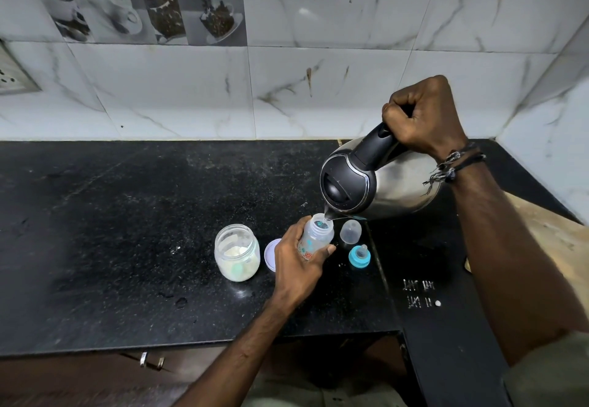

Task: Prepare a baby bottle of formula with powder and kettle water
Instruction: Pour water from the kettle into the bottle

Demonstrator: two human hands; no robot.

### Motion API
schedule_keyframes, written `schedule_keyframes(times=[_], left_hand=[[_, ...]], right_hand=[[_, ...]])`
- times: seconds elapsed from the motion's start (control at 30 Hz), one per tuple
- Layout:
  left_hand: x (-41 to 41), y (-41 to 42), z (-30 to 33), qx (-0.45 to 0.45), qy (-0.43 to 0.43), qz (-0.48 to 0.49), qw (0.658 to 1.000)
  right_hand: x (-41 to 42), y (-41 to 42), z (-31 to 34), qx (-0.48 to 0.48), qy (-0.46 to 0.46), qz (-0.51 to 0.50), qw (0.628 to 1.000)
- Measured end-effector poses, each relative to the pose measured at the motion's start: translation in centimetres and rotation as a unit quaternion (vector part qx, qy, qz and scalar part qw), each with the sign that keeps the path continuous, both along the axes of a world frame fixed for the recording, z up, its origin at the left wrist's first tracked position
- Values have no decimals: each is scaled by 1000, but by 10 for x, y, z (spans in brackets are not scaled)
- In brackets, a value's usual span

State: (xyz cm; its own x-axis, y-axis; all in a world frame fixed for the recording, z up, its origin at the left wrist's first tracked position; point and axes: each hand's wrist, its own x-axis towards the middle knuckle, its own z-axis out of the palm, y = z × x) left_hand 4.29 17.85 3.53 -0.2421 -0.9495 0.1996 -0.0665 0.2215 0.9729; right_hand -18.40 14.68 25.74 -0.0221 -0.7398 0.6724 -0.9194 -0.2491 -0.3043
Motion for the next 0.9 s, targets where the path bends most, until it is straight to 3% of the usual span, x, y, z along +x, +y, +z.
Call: schedule_keyframes(times=[0.9], left_hand=[[0,1,-2,-5,9,5,1000]], right_hand=[[6,3,5,1,15,0,1000]])
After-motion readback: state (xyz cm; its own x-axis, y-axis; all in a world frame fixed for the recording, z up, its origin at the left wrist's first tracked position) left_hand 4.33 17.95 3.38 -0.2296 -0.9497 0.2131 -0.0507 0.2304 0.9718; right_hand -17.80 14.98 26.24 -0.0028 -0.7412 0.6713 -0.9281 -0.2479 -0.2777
